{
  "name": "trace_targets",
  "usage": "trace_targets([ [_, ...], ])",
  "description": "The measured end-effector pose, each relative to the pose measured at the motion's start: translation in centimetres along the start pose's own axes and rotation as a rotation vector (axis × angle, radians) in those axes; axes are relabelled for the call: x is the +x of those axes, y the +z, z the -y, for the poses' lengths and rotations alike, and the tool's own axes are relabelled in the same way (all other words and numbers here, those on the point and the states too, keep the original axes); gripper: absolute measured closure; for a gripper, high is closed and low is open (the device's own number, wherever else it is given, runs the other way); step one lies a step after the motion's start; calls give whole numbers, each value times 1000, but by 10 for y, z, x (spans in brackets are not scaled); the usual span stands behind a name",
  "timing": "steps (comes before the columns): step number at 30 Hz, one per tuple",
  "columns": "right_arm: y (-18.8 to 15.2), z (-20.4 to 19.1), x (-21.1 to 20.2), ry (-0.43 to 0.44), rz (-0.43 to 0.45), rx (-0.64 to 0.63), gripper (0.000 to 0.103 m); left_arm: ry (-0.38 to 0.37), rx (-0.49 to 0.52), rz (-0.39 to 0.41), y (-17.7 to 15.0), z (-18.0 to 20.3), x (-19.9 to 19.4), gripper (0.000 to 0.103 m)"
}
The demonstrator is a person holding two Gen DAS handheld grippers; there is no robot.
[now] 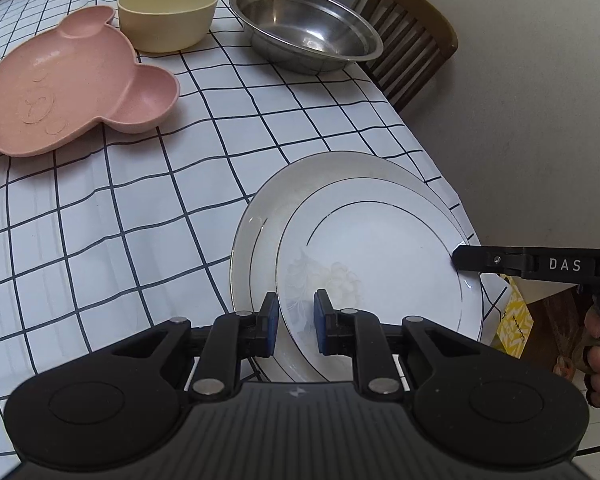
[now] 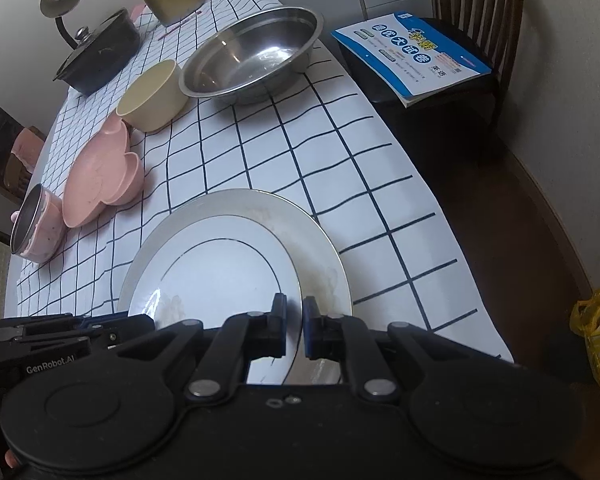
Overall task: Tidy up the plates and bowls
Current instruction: 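Lower the small plate onto the floral plate and open both grippers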
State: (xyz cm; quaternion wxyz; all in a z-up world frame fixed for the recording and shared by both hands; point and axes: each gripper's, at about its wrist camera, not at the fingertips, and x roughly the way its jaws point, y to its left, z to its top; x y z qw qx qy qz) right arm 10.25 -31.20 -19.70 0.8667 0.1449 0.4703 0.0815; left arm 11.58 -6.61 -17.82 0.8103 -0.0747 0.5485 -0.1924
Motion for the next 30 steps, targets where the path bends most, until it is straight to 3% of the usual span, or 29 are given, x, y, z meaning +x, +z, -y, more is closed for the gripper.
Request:
trace_targets([
  [17,-6,19,7,27,-14,57,95,-12,18,-51,4,2,11,86],
  [30,-4,17,12,26,-21,39,95,-24,22,-67,7,-7,-1,86],
])
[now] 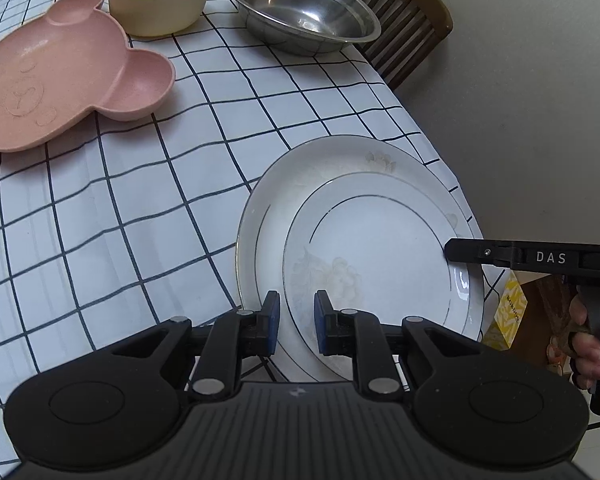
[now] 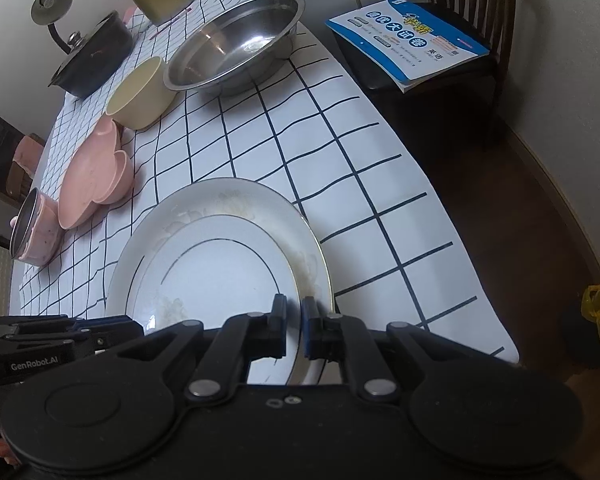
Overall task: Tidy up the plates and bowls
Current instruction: 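Lower the small plate onto the floral plate and open both grippers, then withdraw both grippers and move them toward the pink bear-shaped plate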
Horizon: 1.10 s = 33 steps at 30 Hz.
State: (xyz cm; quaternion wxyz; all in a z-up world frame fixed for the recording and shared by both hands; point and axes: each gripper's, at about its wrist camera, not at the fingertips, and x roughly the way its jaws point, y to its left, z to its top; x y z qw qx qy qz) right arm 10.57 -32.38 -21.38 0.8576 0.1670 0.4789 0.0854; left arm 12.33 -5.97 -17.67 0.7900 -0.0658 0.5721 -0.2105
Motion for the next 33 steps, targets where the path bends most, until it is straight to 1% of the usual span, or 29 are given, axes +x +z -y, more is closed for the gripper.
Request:
trace_targets([
  [4,1,-4,3,-12,-3,-18,95,3,9,17,0,-1,-5,86],
  [5,1,-5,2,-16,0,-29,93,4,11,22,0,-1,-6,86],
  [7,1,-9,1,-16,3,-49,88,6,17,31,-2,-1,-9,86],
  [8,1,-11,0,-20,8,-63,83,10,21,35,-3,0,-10,86],
  [11,0,-20,-5,-32,23,-107,80,21,32,57,-5,2,-17,86],
  [13,-1,-29,-11,-31,41,-148,74,24,44,81,-7,6,-25,86],
  [15,-3,-39,-19,-32,67,-198,66,27,56,108,-7,9,-33,86],
  [16,-3,-45,-23,-28,81,-223,65,28,64,122,-8,11,-38,86],
  [18,-4,-55,-32,-21,109,-264,58,43,79,153,-9,16,-47,86],
  [21,-6,-72,-45,-6,150,-329,53,70,94,202,-12,22,-61,86],
  [22,-7,-77,-50,-2,164,-346,51,74,97,218,-12,24,-66,85],
  [24,-7,-86,-58,10,190,-375,42,86,101,251,-14,27,-76,85],
  [28,-9,-101,-73,34,239,-419,35,105,102,312,-17,31,-96,85],
  [30,-11,-108,-78,44,260,-435,29,112,96,338,-19,31,-105,83],
  [31,-12,-111,-81,49,272,-444,27,119,92,353,-20,31,-109,79],
  [32,-12,-114,-83,53,282,-453,25,126,87,368,-21,31,-113,73],
  [33,-13,-117,-84,55,293,-462,24,130,82,384,-22,31,-118,69],
])
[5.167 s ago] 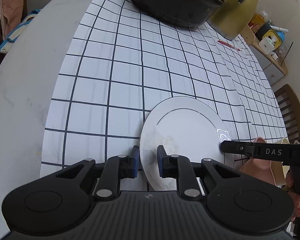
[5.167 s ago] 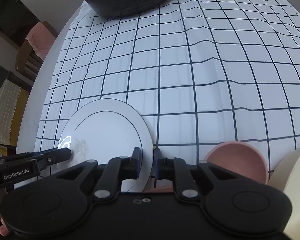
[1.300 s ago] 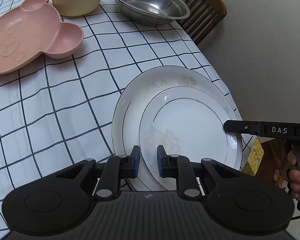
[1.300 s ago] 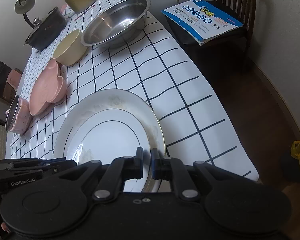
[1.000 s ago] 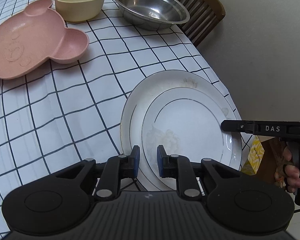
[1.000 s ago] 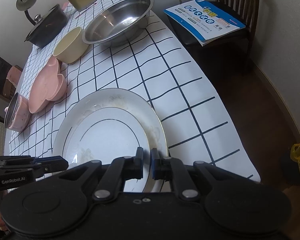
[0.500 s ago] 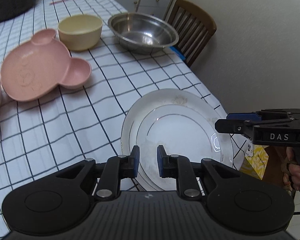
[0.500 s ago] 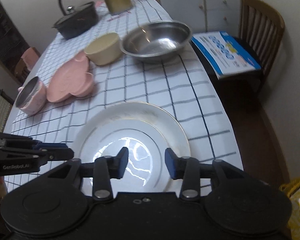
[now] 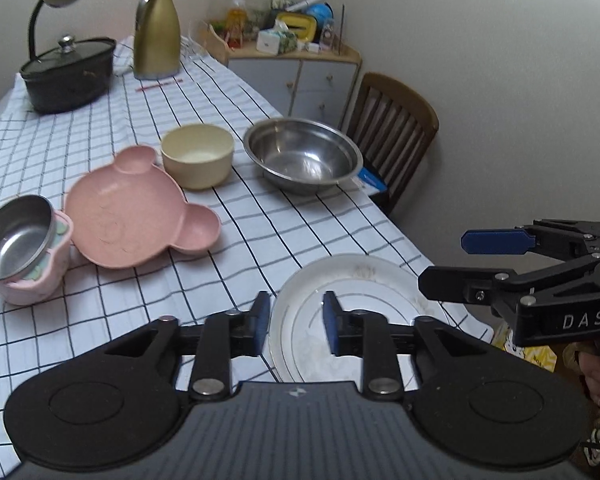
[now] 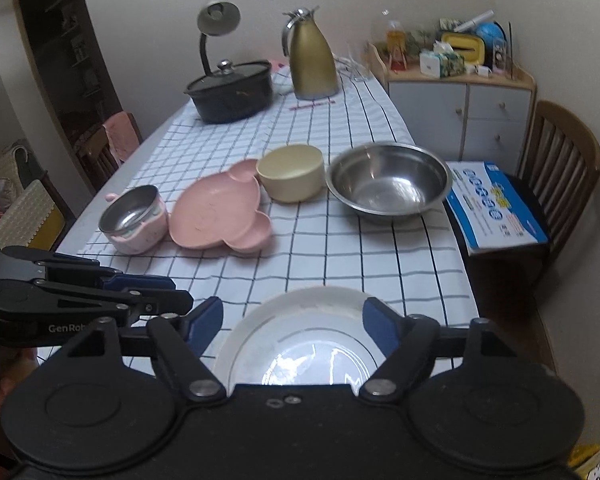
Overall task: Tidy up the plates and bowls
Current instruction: 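Withdraw both grippers and move them toward the pink bear-shaped plate, then close both grippers on the rim of the pink bear-shaped plate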
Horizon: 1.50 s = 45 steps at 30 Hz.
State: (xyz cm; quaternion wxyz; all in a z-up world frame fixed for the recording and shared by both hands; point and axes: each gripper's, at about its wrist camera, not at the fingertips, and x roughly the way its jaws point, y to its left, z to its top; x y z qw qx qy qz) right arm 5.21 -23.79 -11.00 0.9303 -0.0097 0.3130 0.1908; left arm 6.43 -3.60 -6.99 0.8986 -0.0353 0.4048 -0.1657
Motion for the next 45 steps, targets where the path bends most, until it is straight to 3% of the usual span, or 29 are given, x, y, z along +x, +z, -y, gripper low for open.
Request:
trace_targets([
  [2,3,-6,-2,6,19,-14,23,13,-14,36,1,-3,-10,42],
  [3,3,-9,-4,14,28,-17,21,21,-20,56,1,-4,-14,39],
  [9,16,-35,-11,28,88,-49,3,74,-14,106,11,-17,-32,36],
  [14,26,-61,-7,13,113,-60,0,102,-11,154,25,-40,-40,26],
  [24,55,-103,31,-81,65,13,0,124,98,183,68,-111,-46,26],
  [29,68,-121,55,-141,35,46,0,118,168,157,93,-146,-37,26],
  [37,88,-140,100,-210,-31,135,0,59,258,63,138,-200,1,26],
  [45,90,-137,158,-272,-148,294,7,-6,299,-70,172,-248,73,26],
])
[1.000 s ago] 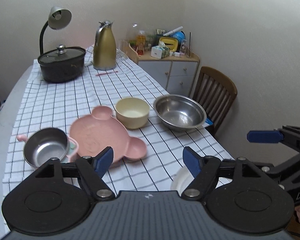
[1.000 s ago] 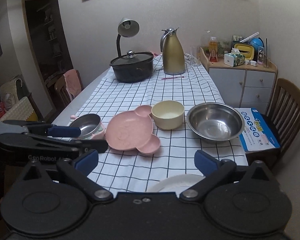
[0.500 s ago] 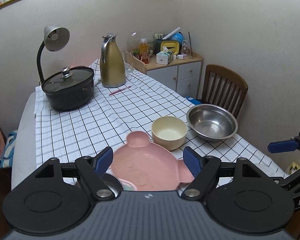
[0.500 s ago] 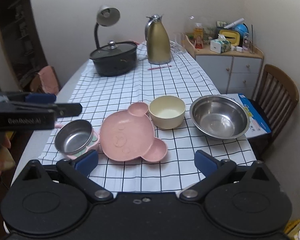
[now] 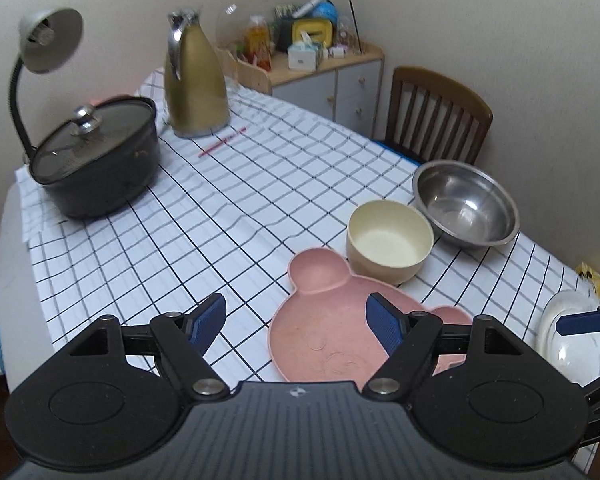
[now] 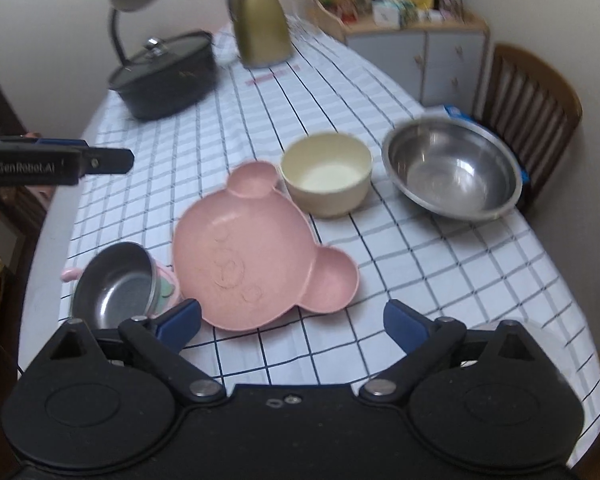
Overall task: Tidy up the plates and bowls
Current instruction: 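Close both grippers on the rim of the pink bear-shaped plate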
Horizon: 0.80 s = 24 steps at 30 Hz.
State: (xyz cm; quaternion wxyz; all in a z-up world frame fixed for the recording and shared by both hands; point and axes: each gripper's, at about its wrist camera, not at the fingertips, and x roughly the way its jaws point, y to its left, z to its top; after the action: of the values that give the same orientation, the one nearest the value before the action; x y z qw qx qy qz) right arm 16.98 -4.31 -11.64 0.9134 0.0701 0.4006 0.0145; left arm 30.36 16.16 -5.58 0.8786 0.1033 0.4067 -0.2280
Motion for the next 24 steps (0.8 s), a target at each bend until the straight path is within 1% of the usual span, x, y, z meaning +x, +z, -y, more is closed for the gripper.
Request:
trace_targets([
  [4,0,-1,27,-22,-53,62,10,-52,13,-74,3,-17,42,26],
  [7,-2,-2,45,-34,-87,109,14,-64,23,-117,2,-25,72,26],
  [13,-5,-1,78,-35,-153,218,27,-90,23,-189,-3,-32,117,26],
  [16,-5,1,87,-34,-181,271,30,-108,33,-212,-5,-33,132,27],
  [17,-5,2,88,-36,-185,284,30,-120,35,-220,-5,-33,136,27],
  [21,-3,5,96,-30,-195,330,35,-147,29,-243,-5,-35,148,28],
  [22,-3,5,98,-32,-199,342,37,-153,23,-247,-5,-36,150,31],
  [23,-3,6,100,-32,-207,353,40,-165,13,-255,-5,-37,153,37],
  [24,-3,6,101,-29,-214,368,44,-178,3,-262,-5,-38,156,39],
])
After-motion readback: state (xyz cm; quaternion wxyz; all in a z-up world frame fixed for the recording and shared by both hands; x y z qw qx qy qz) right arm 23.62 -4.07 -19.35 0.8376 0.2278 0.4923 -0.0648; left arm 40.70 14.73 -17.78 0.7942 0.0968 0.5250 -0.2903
